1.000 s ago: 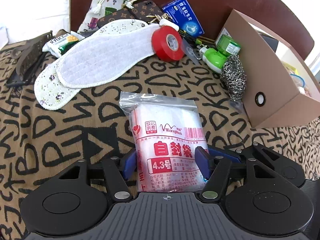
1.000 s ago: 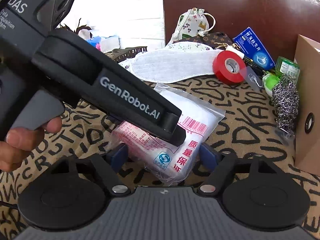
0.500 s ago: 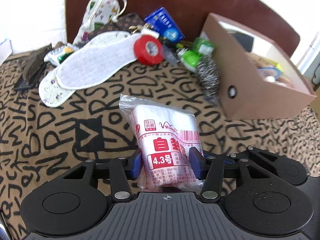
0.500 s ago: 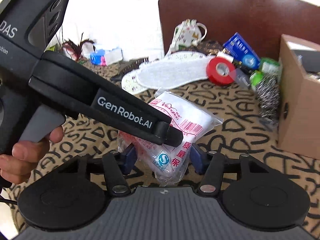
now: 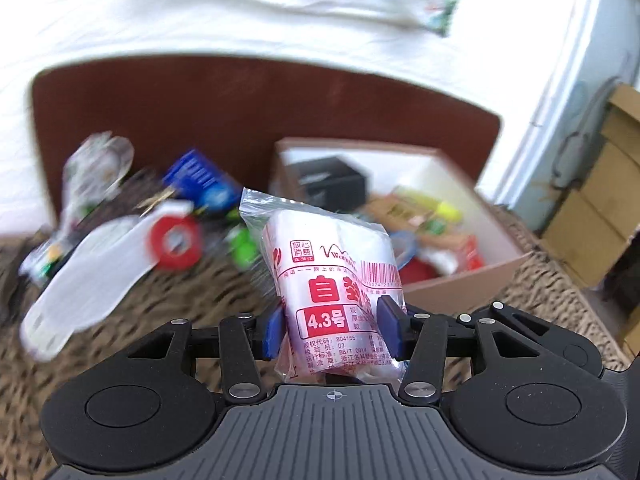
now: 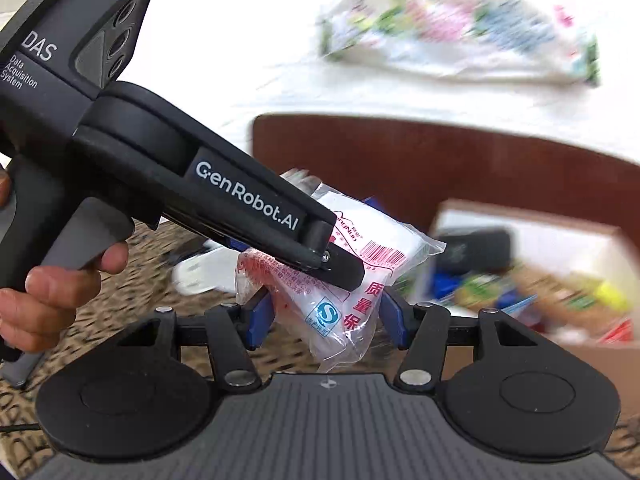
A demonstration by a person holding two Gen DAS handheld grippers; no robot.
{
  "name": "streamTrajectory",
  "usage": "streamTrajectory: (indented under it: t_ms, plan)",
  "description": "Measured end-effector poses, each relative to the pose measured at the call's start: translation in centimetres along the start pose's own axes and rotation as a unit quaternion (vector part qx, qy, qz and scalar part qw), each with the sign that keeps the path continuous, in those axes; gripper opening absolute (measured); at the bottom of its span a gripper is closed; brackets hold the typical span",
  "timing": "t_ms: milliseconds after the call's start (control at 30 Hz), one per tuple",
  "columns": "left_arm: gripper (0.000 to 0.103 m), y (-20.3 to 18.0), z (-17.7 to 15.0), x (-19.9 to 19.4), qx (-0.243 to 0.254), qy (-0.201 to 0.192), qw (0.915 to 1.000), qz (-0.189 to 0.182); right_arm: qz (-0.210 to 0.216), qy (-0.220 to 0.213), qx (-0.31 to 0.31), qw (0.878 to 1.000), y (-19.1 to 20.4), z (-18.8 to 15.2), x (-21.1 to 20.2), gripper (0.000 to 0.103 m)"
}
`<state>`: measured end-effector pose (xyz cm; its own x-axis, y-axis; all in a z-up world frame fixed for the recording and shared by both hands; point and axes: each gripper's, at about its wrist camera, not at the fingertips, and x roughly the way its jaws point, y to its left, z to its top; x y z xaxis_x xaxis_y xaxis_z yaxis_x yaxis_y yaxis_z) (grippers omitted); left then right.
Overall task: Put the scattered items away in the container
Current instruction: 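Carry the zip-bag pack with the left gripper into the cardboard box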
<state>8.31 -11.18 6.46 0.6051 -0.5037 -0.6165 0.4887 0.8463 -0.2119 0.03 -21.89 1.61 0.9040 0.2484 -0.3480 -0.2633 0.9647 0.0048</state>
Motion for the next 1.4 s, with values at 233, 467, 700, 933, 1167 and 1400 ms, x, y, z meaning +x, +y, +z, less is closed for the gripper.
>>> streamTrajectory:
  t_ms: [233, 467, 700, 933, 1167, 1400]
  plan:
    - [0.051, -5.0, 5.2, 5.7, 0.009, -0.004, 0.9975, -0.071, -0.065, -0.008, 0.000, 0.998, -7.4, 2.4, -0.4, 0.061]
    - [0.051, -7.0, 9.2, 11.9, -0.013, 0.010, 0.9945, -0.103, -0.093, 0.006, 0.002, 0.996, -13.9, 3.4, 2.0, 0.061]
    - [0.051, -6.9, 11.5, 17.9, -0.021, 0.032, 0.9926, -0.115, -0.097, 0.032, -0.014, 0.995, -18.6, 3.0, 4.6, 0.061]
    - [0.053, -6.4, 12.4, 23.4, -0.022, 0.052, 0.9927, -0.106, -0.102, 0.071, -0.028, 0.992, -21.4, 2.5, 8.6, 0.062]
    - [0.093, -6.5, 12.0, 25.8, 0.011, 0.073, 0.9906, -0.115, -0.148, 0.102, -0.028, 0.983, -22.1, 2.2, 10.6, 0.090]
    - [0.103, -8.8, 9.9, 22.7, 0.097, 0.029, 0.9930, -0.062, -0.186, 0.096, -0.019, 0.978, -20.5, 1.2, 8.5, 0.100]
